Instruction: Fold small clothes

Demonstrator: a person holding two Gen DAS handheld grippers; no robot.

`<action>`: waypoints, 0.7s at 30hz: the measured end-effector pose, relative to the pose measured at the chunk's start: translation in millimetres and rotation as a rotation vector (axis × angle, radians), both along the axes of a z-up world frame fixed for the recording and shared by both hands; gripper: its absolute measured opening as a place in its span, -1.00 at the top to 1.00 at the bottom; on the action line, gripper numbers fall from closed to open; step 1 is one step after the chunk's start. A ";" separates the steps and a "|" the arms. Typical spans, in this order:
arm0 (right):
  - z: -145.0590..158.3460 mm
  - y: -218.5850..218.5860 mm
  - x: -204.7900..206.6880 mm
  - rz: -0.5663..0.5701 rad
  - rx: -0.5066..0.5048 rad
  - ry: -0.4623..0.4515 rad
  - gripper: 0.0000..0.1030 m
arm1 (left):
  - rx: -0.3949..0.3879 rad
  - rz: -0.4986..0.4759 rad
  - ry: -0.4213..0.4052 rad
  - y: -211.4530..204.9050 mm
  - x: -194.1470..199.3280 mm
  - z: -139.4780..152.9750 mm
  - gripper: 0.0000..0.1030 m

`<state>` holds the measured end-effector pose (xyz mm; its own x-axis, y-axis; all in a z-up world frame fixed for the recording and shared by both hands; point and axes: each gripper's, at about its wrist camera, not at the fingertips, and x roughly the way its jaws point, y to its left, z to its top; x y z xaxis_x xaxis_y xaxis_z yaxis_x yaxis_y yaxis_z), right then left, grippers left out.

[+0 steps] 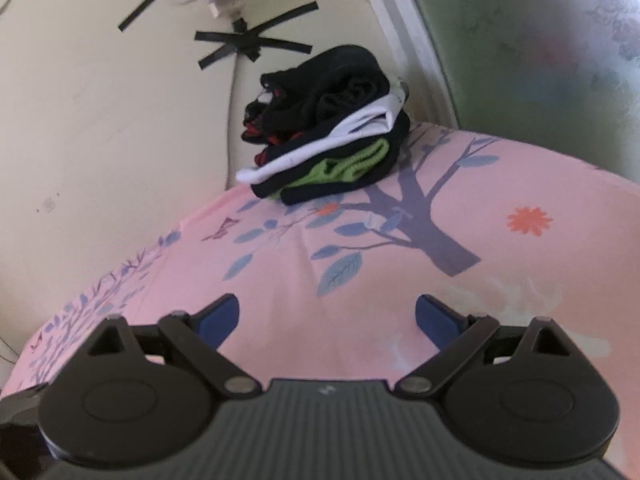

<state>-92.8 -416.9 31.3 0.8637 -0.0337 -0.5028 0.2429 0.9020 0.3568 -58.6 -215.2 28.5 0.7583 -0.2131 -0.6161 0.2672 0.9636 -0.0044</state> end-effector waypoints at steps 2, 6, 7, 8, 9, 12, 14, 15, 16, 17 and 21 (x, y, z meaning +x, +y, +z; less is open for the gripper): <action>0.1 17.1 1.4 0.022 -0.099 0.008 -0.78 | -0.015 0.007 -0.018 3.1 -4.2 0.4 -1.00; 0.6 26.7 4.4 0.096 -0.135 0.021 -0.77 | -0.037 0.004 -0.051 5.2 -11.3 1.9 -1.00; 0.5 23.2 4.3 0.091 -0.114 0.017 -0.77 | -0.040 -0.003 -0.056 5.3 -12.6 2.2 -1.00; 0.5 19.5 3.5 0.087 -0.094 0.008 -0.77 | -0.045 -0.011 -0.063 5.5 -13.8 2.8 -1.00; 0.3 17.5 3.1 0.086 -0.082 0.002 -0.77 | -0.045 -0.014 -0.072 5.1 -15.3 3.2 -1.00; 0.6 16.1 0.9 0.079 -0.072 -0.008 -0.77 | -0.037 -0.016 -0.094 3.7 -18.1 4.4 -1.00; 0.5 15.7 -1.1 0.068 -0.065 -0.019 -0.77 | -0.029 -0.013 -0.090 2.5 -17.5 4.5 -1.00; 0.8 14.6 -2.8 0.061 -0.058 -0.025 -0.77 | -0.027 -0.009 -0.086 2.1 -17.1 4.3 -1.00; 0.9 12.8 -3.7 0.056 -0.048 -0.031 -0.77 | -0.026 -0.003 -0.081 2.4 -16.3 4.3 -1.00; 0.4 11.5 -4.3 0.053 -0.040 -0.033 -0.77 | -0.025 0.003 -0.077 2.4 -15.8 3.8 -1.00; 0.1 9.6 -4.1 0.050 -0.028 -0.034 -0.77 | -0.018 0.024 -0.051 3.6 -11.9 2.1 -1.00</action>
